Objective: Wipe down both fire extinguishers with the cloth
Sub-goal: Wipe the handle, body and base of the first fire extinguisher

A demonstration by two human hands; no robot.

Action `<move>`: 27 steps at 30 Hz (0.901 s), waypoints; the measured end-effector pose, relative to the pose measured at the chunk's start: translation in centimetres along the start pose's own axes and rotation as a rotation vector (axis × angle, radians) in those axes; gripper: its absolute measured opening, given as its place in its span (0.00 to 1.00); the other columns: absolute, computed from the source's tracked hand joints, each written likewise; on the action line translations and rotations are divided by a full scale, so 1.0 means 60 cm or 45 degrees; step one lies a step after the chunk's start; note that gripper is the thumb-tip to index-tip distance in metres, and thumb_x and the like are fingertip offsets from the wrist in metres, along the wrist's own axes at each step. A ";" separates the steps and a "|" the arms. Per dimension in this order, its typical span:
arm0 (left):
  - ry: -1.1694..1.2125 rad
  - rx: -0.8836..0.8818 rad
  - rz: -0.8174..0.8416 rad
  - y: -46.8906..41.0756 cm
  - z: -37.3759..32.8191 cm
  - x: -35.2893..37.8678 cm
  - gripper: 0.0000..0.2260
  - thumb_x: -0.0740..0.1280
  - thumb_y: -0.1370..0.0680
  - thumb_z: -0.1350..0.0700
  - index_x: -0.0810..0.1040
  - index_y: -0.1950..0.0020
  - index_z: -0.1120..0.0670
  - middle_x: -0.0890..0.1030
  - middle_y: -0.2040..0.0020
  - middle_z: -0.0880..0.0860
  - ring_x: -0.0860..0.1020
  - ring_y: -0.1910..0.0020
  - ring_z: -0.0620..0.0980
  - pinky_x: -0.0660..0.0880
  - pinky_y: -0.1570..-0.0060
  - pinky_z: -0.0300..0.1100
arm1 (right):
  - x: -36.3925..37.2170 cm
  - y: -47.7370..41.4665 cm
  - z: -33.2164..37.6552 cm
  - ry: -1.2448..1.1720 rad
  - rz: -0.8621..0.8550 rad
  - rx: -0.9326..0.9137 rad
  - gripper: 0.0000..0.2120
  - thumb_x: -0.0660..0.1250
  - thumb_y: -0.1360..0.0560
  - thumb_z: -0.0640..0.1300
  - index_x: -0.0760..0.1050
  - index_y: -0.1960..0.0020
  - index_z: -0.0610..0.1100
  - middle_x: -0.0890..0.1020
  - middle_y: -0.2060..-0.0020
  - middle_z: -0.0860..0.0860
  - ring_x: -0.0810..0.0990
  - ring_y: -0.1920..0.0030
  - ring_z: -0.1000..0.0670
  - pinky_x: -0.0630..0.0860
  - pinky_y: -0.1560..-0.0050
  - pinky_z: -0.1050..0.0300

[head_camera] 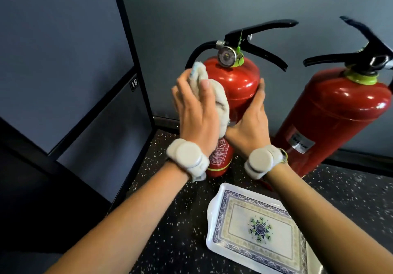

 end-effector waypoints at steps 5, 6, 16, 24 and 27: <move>-0.092 -0.029 -0.081 0.042 0.057 0.042 0.24 0.60 0.19 0.43 0.69 0.32 0.60 0.70 0.35 0.58 0.70 0.35 0.54 0.68 0.33 0.46 | 0.005 0.002 -0.019 -0.006 -0.026 -0.035 0.58 0.78 0.26 0.51 0.36 0.15 0.46 0.71 0.24 0.41 0.77 0.31 0.40 0.66 0.42 0.65; -0.048 -0.075 -0.094 0.049 0.072 0.042 0.23 0.59 0.18 0.44 0.68 0.33 0.61 0.71 0.36 0.59 0.71 0.36 0.52 0.68 0.33 0.46 | 0.004 0.003 -0.021 -0.008 -0.021 -0.035 0.59 0.78 0.27 0.51 0.36 0.15 0.47 0.71 0.24 0.42 0.77 0.30 0.41 0.68 0.39 0.62; 0.075 -0.051 -0.130 -0.026 0.015 0.018 0.13 0.59 0.15 0.48 0.70 0.42 0.57 0.77 0.43 0.54 0.77 0.43 0.52 0.75 0.41 0.49 | 0.003 0.001 -0.020 -0.140 -0.124 -0.026 0.58 0.80 0.35 0.60 0.48 0.16 0.51 0.77 0.28 0.48 0.79 0.30 0.46 0.74 0.30 0.50; -0.056 -0.559 0.031 0.050 0.194 0.025 0.13 0.56 0.14 0.46 0.69 0.43 0.56 0.76 0.43 0.54 0.76 0.45 0.51 0.72 0.44 0.45 | 0.004 -0.002 -0.016 -0.160 -0.154 -0.039 0.63 0.84 0.39 0.63 0.51 0.17 0.49 0.73 0.25 0.52 0.75 0.27 0.51 0.72 0.26 0.51; -0.132 -0.736 0.088 0.102 0.224 0.037 0.16 0.57 0.14 0.48 0.69 0.38 0.60 0.74 0.38 0.60 0.75 0.40 0.57 0.68 0.45 0.42 | 0.007 -0.002 -0.016 -0.172 -0.159 -0.039 0.63 0.84 0.40 0.63 0.51 0.17 0.48 0.73 0.25 0.52 0.75 0.27 0.51 0.72 0.26 0.51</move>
Point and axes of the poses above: each hand's wrist, its own y-axis away from the middle knuckle, its own x-axis out of the palm, z = x × y, the point moved 2 cm from there along -y, towards the middle knuckle
